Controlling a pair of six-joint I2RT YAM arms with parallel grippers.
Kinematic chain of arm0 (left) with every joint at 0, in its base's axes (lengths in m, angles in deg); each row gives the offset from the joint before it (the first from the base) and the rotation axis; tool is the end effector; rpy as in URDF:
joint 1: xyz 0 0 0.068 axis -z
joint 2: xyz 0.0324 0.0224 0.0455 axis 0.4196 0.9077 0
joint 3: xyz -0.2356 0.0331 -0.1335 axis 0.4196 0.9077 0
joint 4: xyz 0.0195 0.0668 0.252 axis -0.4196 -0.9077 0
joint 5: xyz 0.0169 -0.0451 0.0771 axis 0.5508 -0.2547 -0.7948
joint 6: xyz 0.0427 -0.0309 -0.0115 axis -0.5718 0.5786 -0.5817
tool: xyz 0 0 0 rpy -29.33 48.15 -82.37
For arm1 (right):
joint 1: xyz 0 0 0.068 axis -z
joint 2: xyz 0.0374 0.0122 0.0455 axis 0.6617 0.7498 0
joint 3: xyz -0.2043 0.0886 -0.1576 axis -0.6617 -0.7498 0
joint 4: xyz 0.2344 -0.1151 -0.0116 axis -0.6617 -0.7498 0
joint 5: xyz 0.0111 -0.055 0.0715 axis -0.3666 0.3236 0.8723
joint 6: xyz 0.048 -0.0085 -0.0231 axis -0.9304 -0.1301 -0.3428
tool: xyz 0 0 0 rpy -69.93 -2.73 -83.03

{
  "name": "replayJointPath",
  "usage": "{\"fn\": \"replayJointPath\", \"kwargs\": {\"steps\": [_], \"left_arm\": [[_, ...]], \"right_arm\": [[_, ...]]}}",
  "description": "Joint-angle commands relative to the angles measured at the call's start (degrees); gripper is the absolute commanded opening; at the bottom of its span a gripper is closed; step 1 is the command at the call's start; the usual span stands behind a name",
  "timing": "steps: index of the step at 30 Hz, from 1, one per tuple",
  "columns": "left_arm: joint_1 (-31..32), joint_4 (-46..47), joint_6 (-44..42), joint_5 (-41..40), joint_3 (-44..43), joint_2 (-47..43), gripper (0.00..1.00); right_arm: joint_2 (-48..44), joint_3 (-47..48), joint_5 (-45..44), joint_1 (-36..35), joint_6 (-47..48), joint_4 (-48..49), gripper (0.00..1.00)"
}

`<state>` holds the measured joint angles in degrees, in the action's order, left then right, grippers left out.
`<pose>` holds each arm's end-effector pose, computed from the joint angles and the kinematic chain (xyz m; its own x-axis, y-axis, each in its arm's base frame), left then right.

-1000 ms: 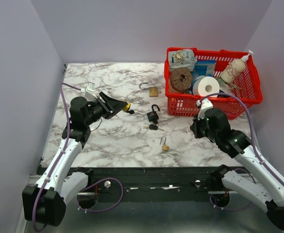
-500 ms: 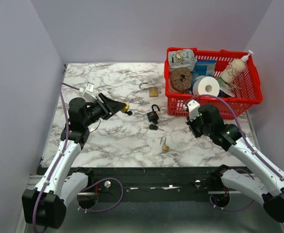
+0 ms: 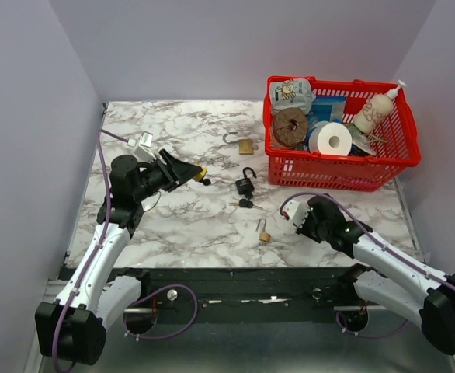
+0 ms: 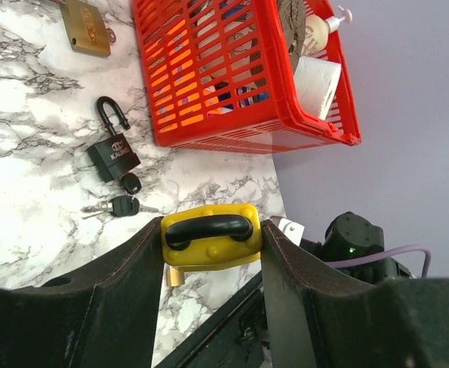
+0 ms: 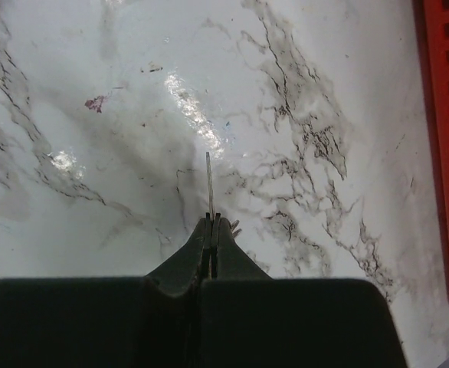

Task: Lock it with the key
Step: Place the key at the center of the board.

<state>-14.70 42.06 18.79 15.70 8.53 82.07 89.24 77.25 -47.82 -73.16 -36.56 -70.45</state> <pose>0.2040 -0.0556 0.3081 -0.6526 -0.5852 -0.4814 0.2273 0.4549 -0.8611 0.1447 0.0878 0.1718 -0.2743 -0.8359 -0.4754 -0.8018 0.4717 -0.3668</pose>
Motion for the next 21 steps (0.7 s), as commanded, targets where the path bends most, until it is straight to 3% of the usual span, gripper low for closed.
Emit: {"fn": "replayJointPath", "kwargs": {"steps": [1, 9, 10, 11, 13, 14, 15, 20, 21], "left_arm": [[-0.4, 1.2, -1.7, 1.7, -2.1, -0.6, 0.0], [-0.4, 1.5, -1.9, 2.3, -1.7, 0.2, 0.0], [-0.4, 1.4, -1.9, 2.4, -1.6, 0.4, 0.0], [-0.4, 1.3, -1.8, 2.3, -1.4, 0.5, 0.0], [-0.3, 0.6, -1.7, 2.4, -1.0, 0.9, 0.0], [-0.3, 0.2, -1.4, 2.3, -0.8, 1.0, 0.0], [-0.4, 0.0, -1.1, 2.4, -0.6, 1.1, 0.0], [0.9, -0.4, 1.0, 2.7, 1.3, 1.5, 0.0], [1.1, -0.1, 1.4, 2.9, 1.5, 1.5, 0.0]], "right_arm": [[1.1, -2.0, -1.1, 0.7, 2.6, 7.7, 0.01], [2.2, -4.1, -1.8, 3.2, 6.2, 9.3, 0.03], [2.1, -4.1, -1.7, 3.3, 6.7, 9.3, 0.08], [1.8, -4.1, -1.5, 3.2, 7.2, 9.2, 0.21], [0.6, -2.8, -0.9, 3.2, 6.8, 7.7, 0.37], [0.1, -2.0, 0.4, 3.2, 6.5, 6.6, 0.61], [-0.4, -0.9, 1.4, 3.2, 6.6, 3.8, 0.69], [-2.0, 13.5, 11.2, 1.6, 3.2, -6.8, 0.91], [-1.3, 15.5, 11.4, 0.4, 0.0, -8.2, 0.91]]}}
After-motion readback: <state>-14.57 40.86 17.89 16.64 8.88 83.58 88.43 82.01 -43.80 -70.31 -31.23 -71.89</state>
